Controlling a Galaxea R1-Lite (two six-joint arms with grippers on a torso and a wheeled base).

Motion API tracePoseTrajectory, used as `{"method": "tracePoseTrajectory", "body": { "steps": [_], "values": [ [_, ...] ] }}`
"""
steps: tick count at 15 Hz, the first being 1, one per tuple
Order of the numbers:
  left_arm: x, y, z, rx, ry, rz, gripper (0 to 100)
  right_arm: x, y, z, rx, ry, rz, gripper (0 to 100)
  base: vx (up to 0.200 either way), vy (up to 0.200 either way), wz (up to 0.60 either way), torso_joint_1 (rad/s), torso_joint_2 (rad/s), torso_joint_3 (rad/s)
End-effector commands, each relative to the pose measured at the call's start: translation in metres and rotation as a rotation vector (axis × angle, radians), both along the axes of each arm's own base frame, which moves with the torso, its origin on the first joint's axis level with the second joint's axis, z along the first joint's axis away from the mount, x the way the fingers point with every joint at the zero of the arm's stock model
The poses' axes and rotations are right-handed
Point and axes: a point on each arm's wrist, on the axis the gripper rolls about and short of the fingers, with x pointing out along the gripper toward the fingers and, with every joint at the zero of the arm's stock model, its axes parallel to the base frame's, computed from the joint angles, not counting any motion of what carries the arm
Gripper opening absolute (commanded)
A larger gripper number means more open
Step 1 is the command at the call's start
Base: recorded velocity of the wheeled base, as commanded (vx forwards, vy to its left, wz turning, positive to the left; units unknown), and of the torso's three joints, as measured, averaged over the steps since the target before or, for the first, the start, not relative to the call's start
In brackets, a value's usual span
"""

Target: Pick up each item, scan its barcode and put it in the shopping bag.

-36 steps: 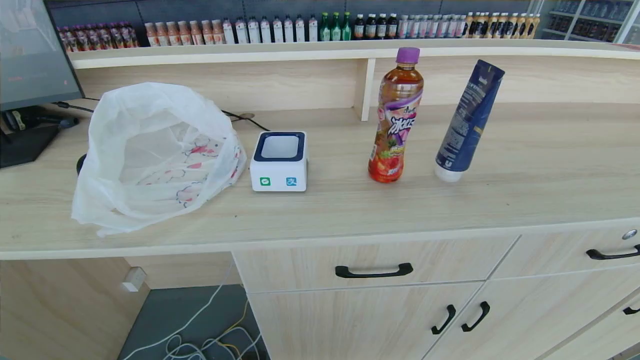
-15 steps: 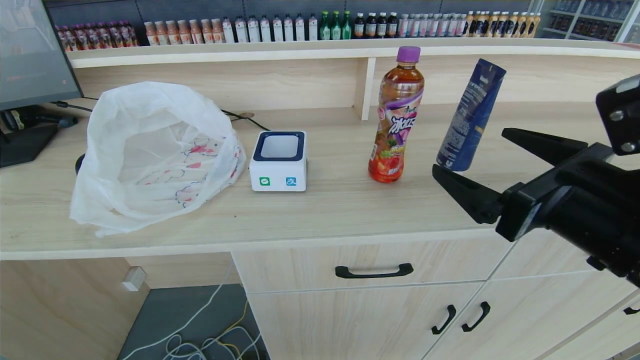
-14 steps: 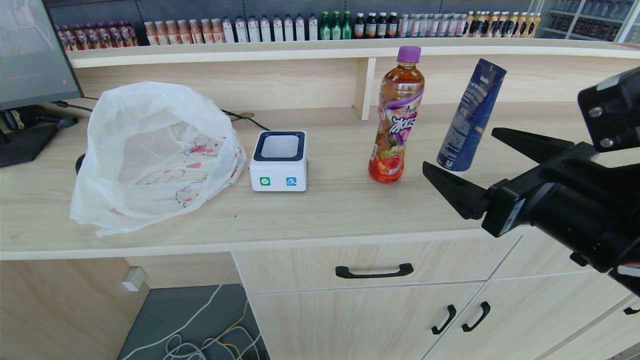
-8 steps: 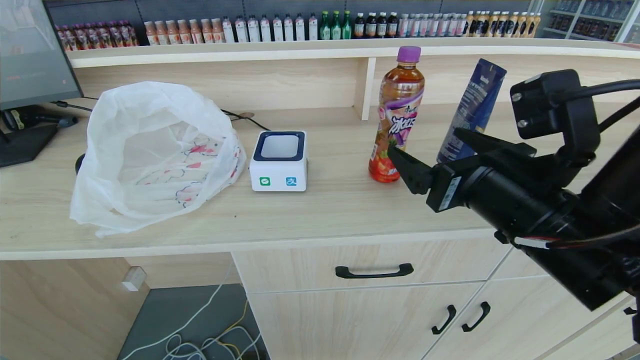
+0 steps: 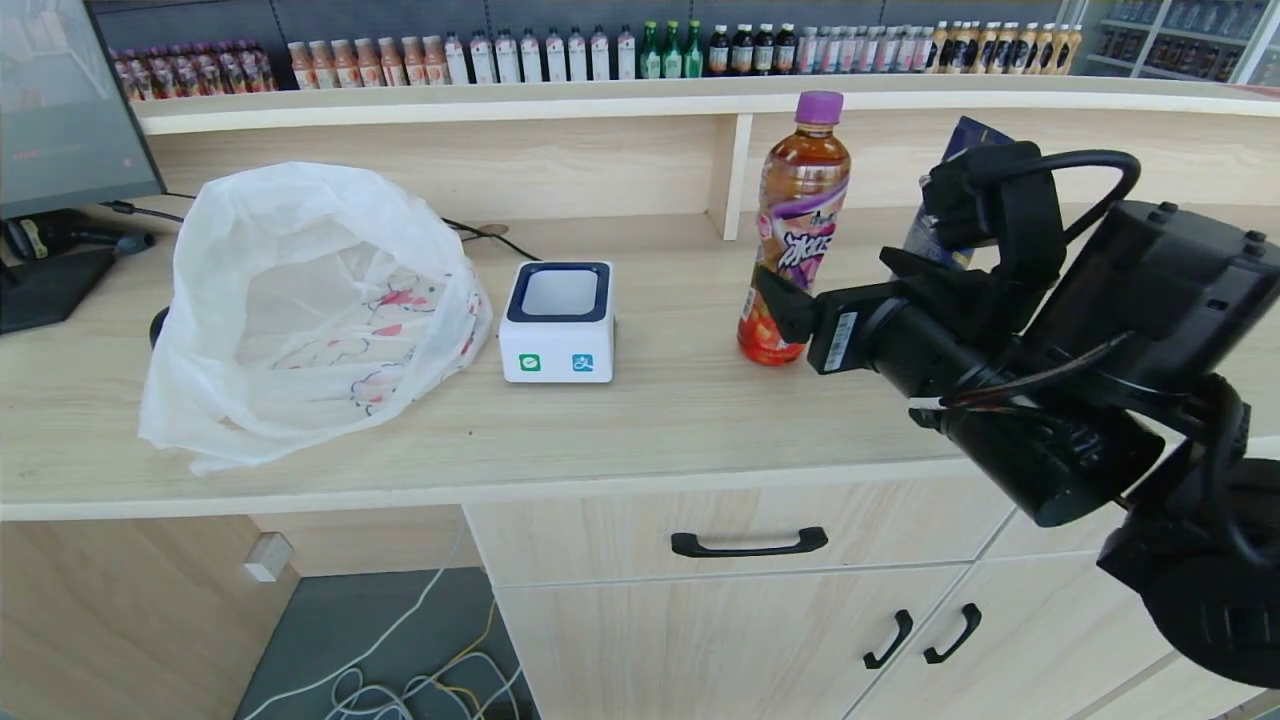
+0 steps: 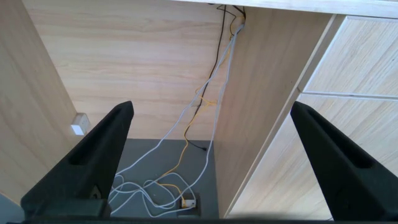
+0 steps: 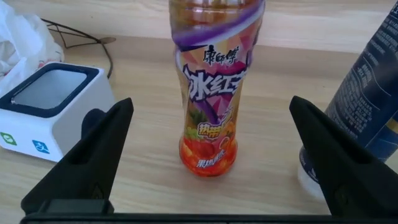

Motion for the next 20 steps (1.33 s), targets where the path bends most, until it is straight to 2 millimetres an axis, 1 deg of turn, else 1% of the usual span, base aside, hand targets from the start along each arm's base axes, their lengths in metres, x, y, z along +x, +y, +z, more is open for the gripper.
{"method": "tracePoseTrajectory", "body": {
  "steps": [1,5,7,10,11,13,17,20],
  "values": [
    [0.0,0.0,0.0,0.0,0.0,0.001,100,0.017,-0.003,0.0,0.001,-0.004,-0.036,100,0.0,0.0,0.0,0.0,0.0,0.0],
    [0.0,0.0,0.0,0.0,0.0,0.001,100,0.028,0.001,-0.001,0.003,-0.007,-0.042,100,0.0,0.0,0.0,0.0,0.0,0.0],
    [0.0,0.0,0.0,0.0,0.0,0.001,100,0.033,0.003,-0.005,-0.003,0.0,-0.044,100,0.0,0.0,0.0,0.0,0.0,0.0],
    [0.0,0.0,0.0,0.0,0.0,0.001,100,0.046,0.006,-0.006,0.0,-0.004,-0.05,100,0.0,0.0,0.0,0.0,0.0,0.0],
    [0.0,0.0,0.0,0.0,0.0,0.001,100,0.047,0.006,-0.006,0.001,-0.007,-0.051,100,0.0,0.0,0.0,0.0,0.0,0.0],
    [0.0,0.0,0.0,0.0,0.0,0.001,100,0.057,0.003,-0.011,-0.015,0.0,-0.046,100,0.0,0.0,0.0,0.0,0.0,0.0],
    [0.0,0.0,0.0,0.0,0.0,0.001,100,0.063,0.006,-0.012,-0.01,-0.005,-0.046,100,0.0,0.0,0.0,0.0,0.0,0.0],
    [0.0,0.0,0.0,0.0,0.0,0.001,100,0.072,0.009,-0.013,-0.005,-0.009,-0.049,100,0.0,0.0,0.0,0.0,0.0,0.0]
  ]
}}
